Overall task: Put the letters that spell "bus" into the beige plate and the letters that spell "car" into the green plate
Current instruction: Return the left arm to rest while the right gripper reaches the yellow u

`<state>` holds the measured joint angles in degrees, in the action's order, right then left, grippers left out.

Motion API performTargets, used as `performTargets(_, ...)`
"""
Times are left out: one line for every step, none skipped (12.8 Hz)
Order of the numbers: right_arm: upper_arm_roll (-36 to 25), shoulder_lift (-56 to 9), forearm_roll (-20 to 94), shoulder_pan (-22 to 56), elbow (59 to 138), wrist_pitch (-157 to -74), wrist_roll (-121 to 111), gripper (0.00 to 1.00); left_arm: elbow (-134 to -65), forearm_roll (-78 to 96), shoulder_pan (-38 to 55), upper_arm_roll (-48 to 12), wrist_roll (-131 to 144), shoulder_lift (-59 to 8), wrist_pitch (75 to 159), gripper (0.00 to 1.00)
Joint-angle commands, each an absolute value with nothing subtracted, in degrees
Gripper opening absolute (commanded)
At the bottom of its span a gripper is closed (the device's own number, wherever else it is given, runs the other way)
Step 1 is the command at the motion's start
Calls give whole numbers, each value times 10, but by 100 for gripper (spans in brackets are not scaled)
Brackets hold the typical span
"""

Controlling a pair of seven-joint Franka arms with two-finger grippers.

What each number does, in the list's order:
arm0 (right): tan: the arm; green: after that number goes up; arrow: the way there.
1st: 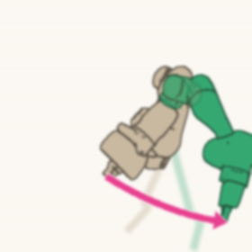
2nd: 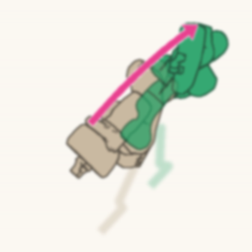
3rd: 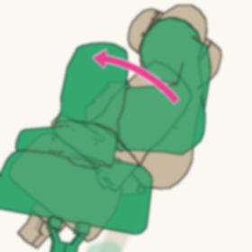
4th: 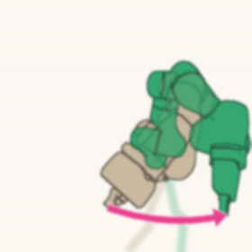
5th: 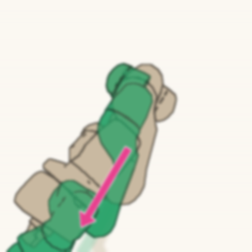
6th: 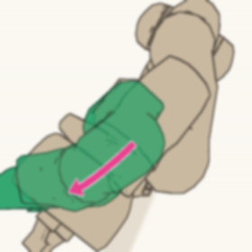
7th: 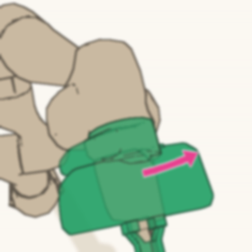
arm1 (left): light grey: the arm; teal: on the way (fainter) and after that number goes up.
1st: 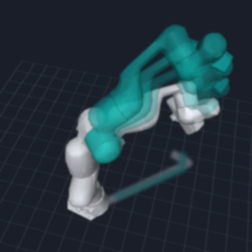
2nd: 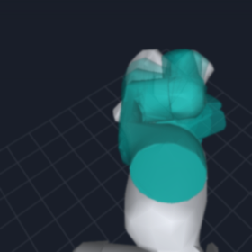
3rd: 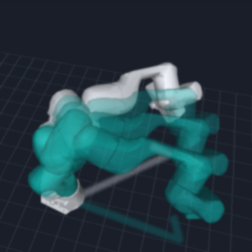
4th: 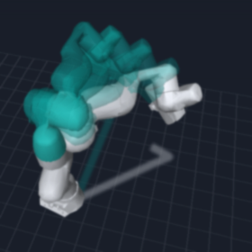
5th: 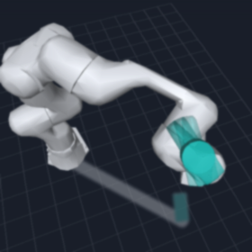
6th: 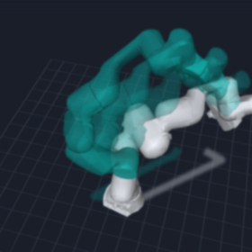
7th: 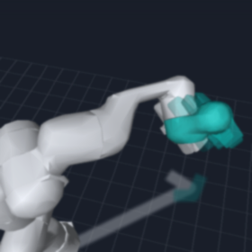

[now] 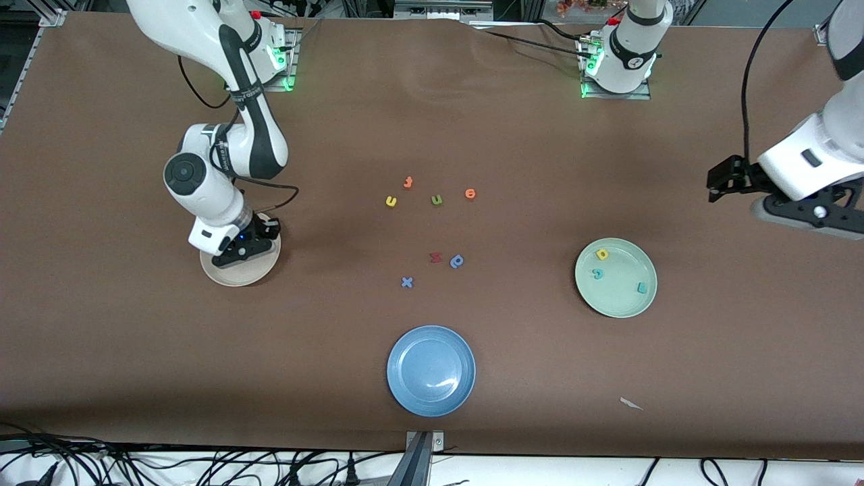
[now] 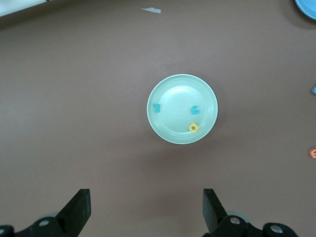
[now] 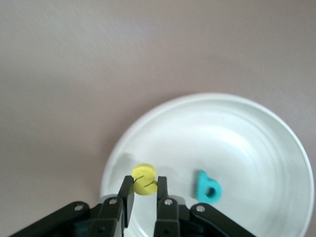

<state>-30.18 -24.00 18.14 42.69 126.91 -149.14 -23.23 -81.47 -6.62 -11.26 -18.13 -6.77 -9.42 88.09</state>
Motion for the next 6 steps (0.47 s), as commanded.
performTargets(-314,-212,182,433,1308,-1507,-271,14,-840,21,-40,-79,-77,-73,906,100)
performTargets(-315,-213,188,433,1305,-1502,-265,54,-882,12,-7,-50,-77,-54,937,100)
performTargets(-316,-212,197,433,1303,-1496,-263,100,-929,4,14,-25,-76,-22,960,100)
performTargets(-314,-207,213,434,1297,-1478,-237,100,-943,4,13,-23,-76,-5,967,100)
performTargets(-309,-207,219,434,1283,-1451,-189,100,-952,4,17,-21,-76,3,966,100)
performTargets(-302,-207,220,438,1272,-1428,-135,100,-977,3,20,-20,-80,23,967,100)
